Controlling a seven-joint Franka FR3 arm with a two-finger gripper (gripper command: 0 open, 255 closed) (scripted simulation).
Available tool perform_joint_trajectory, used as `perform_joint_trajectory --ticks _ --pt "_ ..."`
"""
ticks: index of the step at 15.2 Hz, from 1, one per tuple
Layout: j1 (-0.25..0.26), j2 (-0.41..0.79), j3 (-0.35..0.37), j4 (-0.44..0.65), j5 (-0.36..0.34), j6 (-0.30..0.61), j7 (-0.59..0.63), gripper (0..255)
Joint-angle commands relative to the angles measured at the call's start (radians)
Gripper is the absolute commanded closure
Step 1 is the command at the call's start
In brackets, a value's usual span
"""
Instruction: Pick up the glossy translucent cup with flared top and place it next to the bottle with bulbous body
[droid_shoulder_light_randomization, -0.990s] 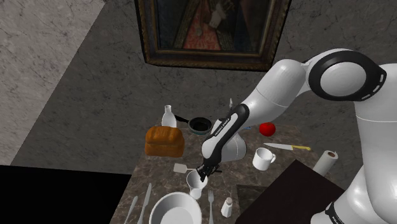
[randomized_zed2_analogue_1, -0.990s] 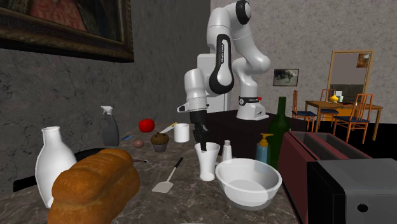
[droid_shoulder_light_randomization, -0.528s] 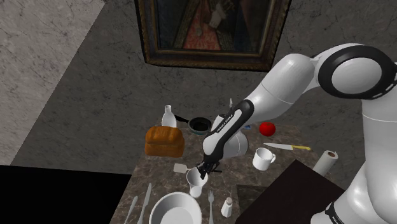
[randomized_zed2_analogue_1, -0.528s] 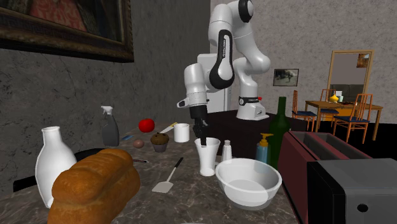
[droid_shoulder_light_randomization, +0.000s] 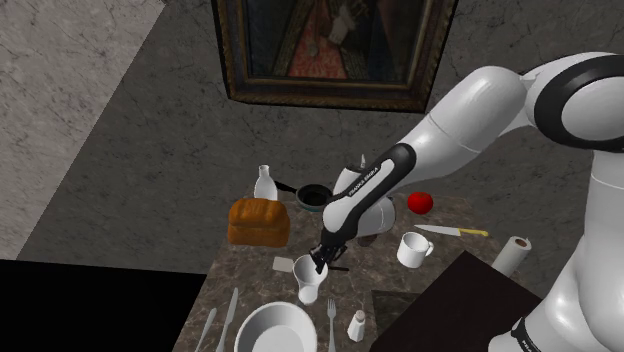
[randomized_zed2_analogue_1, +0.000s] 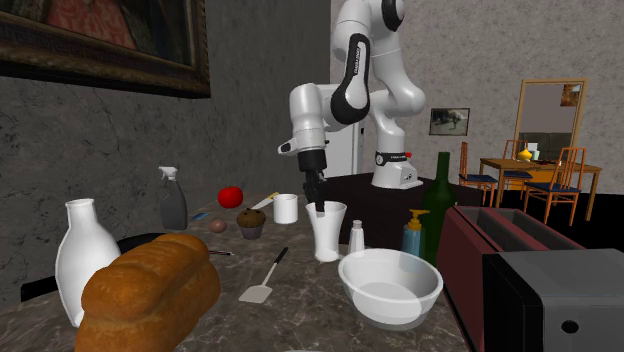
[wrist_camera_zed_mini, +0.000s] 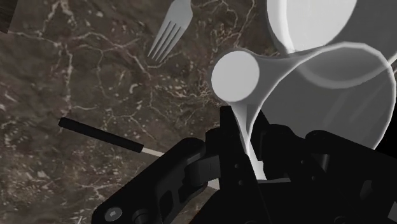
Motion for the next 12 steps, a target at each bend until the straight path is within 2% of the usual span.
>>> perform_joint_trajectory --ticks 1,12 --pt "0.005 -0.029 -0.008 -0.006 -0.013 -0.023 0.017 255" --pt "0.021 -0.175 -0.040 -0.022 -0.083 -0.149 0.103 255"
